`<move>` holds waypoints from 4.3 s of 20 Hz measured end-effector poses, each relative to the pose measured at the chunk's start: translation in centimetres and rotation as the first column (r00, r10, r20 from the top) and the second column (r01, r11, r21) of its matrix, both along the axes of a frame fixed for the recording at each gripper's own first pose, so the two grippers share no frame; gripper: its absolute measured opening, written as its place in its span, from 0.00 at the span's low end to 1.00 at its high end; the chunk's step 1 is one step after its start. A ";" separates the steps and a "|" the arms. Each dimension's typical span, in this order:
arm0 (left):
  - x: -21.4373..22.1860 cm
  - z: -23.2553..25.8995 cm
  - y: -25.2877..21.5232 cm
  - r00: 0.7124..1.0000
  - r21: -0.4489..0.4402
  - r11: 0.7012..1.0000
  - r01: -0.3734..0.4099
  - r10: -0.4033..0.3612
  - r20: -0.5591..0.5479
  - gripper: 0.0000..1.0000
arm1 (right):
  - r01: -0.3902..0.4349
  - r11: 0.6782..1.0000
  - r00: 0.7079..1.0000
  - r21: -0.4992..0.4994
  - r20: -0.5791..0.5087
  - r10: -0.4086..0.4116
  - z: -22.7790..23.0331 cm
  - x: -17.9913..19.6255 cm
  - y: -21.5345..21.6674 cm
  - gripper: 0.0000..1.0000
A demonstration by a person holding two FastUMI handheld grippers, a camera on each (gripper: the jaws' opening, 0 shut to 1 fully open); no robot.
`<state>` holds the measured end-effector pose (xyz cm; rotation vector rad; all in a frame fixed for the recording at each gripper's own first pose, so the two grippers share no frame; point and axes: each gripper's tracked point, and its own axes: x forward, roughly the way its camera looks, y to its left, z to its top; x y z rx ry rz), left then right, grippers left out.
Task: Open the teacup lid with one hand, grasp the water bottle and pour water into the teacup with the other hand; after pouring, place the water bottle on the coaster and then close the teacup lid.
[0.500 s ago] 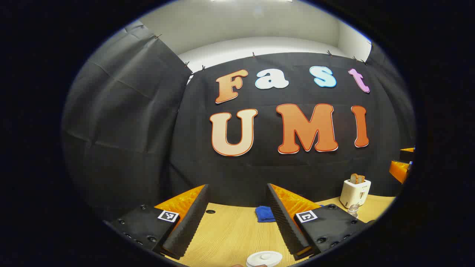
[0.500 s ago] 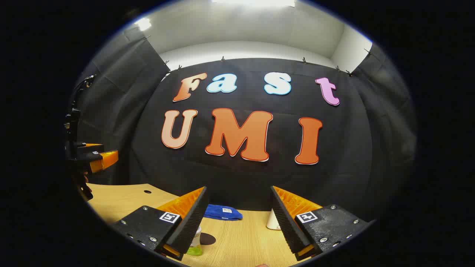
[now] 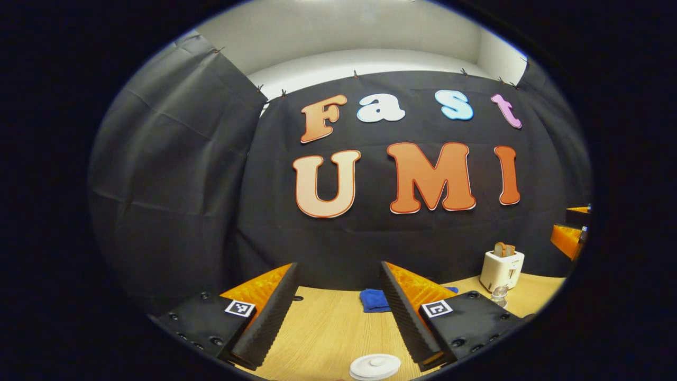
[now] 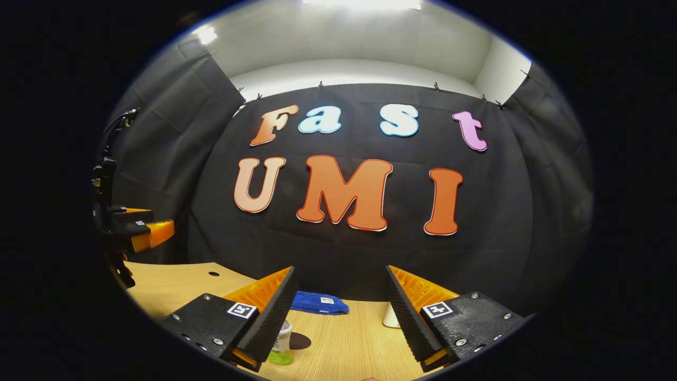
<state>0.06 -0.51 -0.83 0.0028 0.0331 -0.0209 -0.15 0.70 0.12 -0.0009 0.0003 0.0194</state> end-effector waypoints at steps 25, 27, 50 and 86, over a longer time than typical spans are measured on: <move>0.2 -2.2 0.2 1.000 -0.070 0.997 0.020 -0.021 -0.010 0.98 | -0.065 0.998 0.995 0.012 -0.077 0.066 -3.4 -0.5 2.5 0.99; 0.0 -3.2 -0.2 0.999 -0.062 0.998 0.033 -0.034 -0.026 0.99 | -0.082 0.996 0.993 0.021 -0.087 0.084 -3.9 -0.6 3.2 0.99; -2.1 -20.9 -7.7 0.878 -0.061 0.953 0.296 -0.297 -0.375 0.84 | -0.213 0.975 0.933 0.068 -0.282 0.224 -14.5 -0.5 7.9 0.99; -0.9 -17.8 -2.8 0.938 -0.021 0.978 0.206 -0.203 -0.281 0.27 | -0.297 0.954 0.849 0.032 -0.449 0.279 -21.4 0.4 12.1 0.85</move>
